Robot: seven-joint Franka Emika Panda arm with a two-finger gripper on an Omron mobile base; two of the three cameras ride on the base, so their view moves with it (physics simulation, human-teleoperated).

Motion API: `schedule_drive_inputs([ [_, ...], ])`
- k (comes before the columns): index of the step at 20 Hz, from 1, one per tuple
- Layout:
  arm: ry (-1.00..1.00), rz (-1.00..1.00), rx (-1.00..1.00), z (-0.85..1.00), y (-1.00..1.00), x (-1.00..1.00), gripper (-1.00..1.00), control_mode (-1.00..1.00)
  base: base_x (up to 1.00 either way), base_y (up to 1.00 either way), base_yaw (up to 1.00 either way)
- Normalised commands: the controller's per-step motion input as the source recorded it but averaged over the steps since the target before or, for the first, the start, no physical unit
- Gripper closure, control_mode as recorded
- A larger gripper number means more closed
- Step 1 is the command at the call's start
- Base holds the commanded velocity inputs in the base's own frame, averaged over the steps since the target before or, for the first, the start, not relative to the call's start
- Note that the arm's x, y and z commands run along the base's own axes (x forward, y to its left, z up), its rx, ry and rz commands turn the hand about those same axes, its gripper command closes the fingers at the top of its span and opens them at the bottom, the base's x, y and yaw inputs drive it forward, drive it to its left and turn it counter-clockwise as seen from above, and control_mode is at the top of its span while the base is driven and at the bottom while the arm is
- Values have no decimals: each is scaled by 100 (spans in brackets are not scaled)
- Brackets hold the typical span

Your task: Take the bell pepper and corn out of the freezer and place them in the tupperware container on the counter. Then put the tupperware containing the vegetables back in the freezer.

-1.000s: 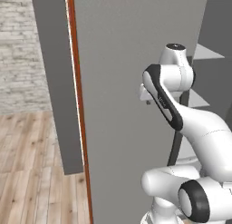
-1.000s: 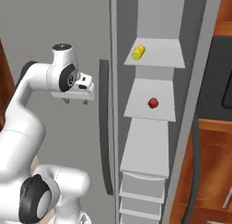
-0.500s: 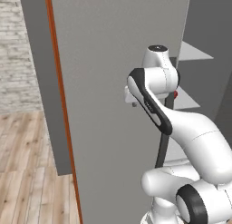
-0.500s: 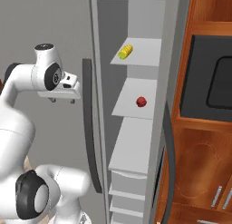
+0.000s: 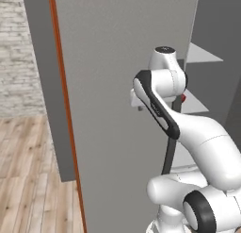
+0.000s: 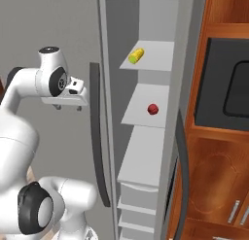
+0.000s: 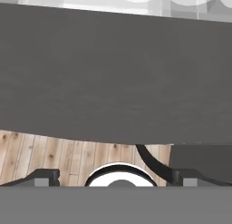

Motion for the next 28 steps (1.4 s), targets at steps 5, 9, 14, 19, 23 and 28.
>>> schedule_drive_inputs([
  [5, 0, 0, 0, 0, 0, 0, -100, 100, -1, 9, 5],
  [9, 0, 11, 0, -1, 33, -29, -100, -100, 0, 0, 0],
  [14, -7, 8, 0, 0, 22, -70, -100, -100, 0, 0, 0],
  [19, -8, -8, 0, 0, -60, -64, -100, -100, 0, 0, 0],
  [23, -3, -15, 0, 0, -79, -8, -100, -100, 0, 0, 0],
  [28, 0, 0, 0, 0, 0, 0, -100, 100, 0, -90, -13],
])
